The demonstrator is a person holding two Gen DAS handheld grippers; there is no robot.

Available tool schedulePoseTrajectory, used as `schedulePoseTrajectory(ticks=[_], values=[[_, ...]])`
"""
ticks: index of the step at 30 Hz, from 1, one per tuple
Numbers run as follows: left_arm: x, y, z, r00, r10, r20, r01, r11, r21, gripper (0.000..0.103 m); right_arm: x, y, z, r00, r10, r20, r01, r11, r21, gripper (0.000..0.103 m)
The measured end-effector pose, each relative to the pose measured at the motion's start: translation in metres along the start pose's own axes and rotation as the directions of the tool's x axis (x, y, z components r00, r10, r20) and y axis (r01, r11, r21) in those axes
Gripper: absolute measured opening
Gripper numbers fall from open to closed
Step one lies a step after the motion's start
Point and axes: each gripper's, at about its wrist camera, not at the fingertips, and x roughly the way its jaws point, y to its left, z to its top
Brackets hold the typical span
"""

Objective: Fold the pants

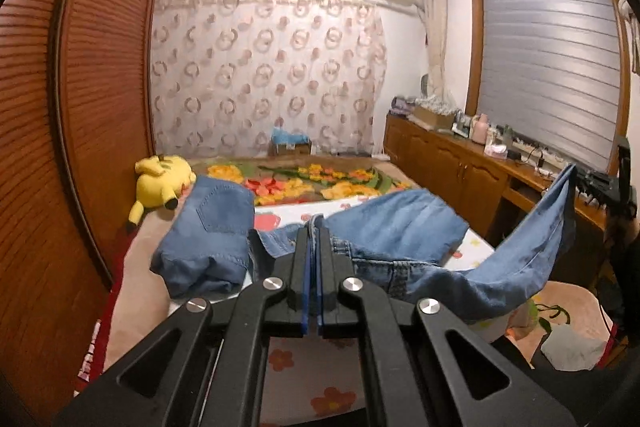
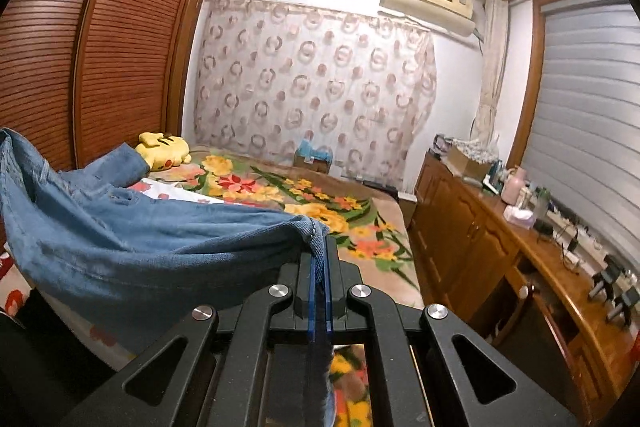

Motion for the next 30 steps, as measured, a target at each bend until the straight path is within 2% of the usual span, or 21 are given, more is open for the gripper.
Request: schedulePoseTrajectory(ticks=[4,12,20,24,30], values=[[0.053,0.011,-0.006,0.998,0.020,-0.066,-0.020,1.000,-0.006,0.002,0.039,0.008,0.000,1.000,-0.006,-0.016,0.005,0.999,-0.052,0.002],[0.137,0.036,0.014,0.993,0.075,-0.096,-0.077,0.997,-0.016,0.002,0.135,0.004,0.032,0.997,-0.036,-0.067,0.029,0.994,-0.107,0.002],[0.194,0.058,0.044,0.989,0.101,-0.105,-0.104,0.994,-0.024,0.002,0.194,-0.004,0.059,0.994,-0.054,-0.098,0.049,0.997,-0.051,0.002],[0.224,0.064,0.045,0.984,0.105,-0.144,-0.109,0.994,-0.020,0.002,0.227,-0.003,0.057,0.987,-0.051,-0.151,0.046,0.998,-0.036,0.002],[0.264,0.073,0.047,0.977,0.115,-0.178,-0.122,0.992,-0.028,0.002,0.261,0.000,0.075,0.979,-0.063,-0.193,0.056,0.998,-0.039,0.002]])
